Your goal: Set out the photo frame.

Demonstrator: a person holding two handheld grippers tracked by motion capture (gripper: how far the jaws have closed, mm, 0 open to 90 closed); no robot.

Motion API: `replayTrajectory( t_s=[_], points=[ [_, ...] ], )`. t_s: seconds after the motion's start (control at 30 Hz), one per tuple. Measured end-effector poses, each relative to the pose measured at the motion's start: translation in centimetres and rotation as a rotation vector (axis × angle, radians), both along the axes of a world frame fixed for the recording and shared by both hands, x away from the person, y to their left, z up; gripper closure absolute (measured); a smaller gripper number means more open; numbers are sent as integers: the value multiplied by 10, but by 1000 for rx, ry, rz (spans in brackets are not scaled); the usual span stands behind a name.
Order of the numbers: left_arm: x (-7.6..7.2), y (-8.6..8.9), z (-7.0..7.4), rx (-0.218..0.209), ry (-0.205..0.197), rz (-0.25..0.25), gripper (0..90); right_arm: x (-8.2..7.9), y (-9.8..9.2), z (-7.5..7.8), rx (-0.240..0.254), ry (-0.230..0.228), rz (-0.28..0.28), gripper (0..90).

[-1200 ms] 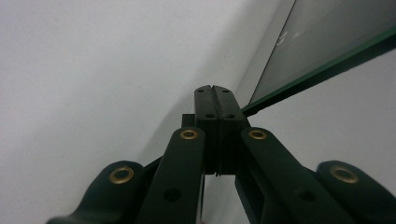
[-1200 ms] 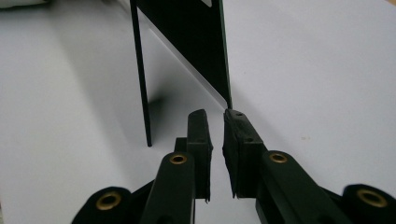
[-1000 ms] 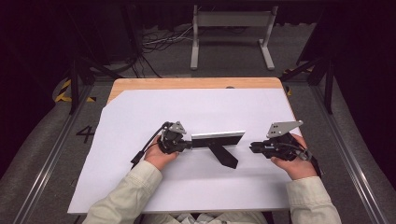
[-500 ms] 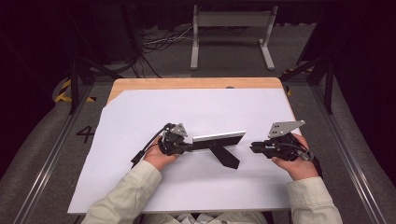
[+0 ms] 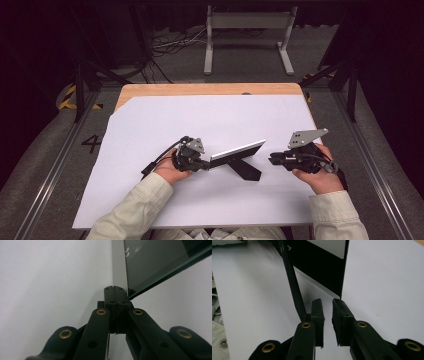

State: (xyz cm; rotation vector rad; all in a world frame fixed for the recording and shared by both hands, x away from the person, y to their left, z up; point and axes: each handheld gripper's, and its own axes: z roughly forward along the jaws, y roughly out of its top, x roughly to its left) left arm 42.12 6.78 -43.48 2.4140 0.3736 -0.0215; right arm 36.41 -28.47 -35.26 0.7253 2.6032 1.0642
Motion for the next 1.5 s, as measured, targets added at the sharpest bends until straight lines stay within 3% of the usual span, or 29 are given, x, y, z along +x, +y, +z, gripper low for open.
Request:
replayTrajectory(
  t_s=[0.37, 1.5],
  points=[
    [-11, -12, 0, 38, 7, -96, 900, -2, -3, 2, -15, -5, -18, 778],
    [-42, -50, 1, 57, 44, -305, 900, -8, -9, 9, 2, 1, -34, 778]
  ],
)
